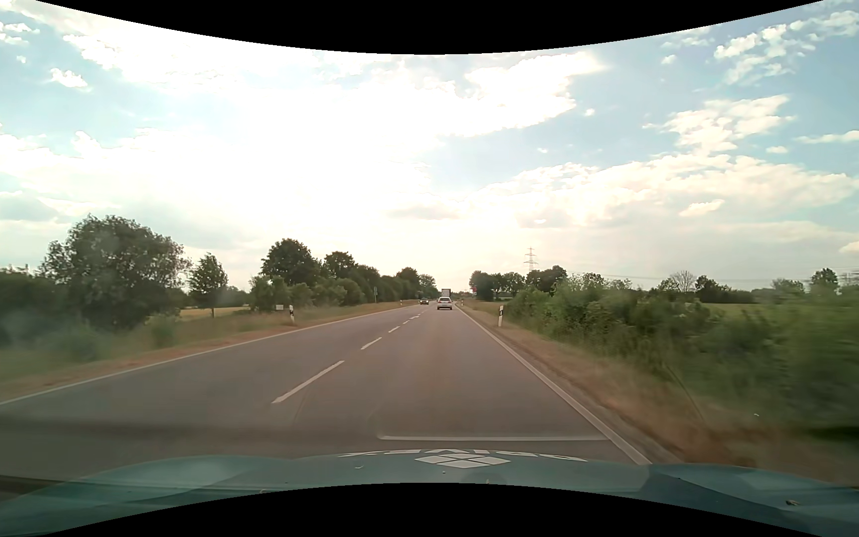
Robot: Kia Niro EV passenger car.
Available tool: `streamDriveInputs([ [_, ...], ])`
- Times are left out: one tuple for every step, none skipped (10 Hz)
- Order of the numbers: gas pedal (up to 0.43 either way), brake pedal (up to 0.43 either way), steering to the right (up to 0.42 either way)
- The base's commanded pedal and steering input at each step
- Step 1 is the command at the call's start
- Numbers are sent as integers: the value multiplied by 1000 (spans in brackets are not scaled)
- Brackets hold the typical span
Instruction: Follow the waypoints while adhering to traffic rules and regulations
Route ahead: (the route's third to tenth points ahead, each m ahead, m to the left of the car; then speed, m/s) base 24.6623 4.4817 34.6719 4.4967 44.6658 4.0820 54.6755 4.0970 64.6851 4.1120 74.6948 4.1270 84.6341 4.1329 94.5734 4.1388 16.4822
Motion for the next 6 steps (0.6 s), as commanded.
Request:
streamDriveInputs([
  [138, 0, -2],
  [138, 0, -2],
  [138, 0, -2],
  [138, 0, -2],
  [138, 0, -2],
  [138, 0, -2],
])
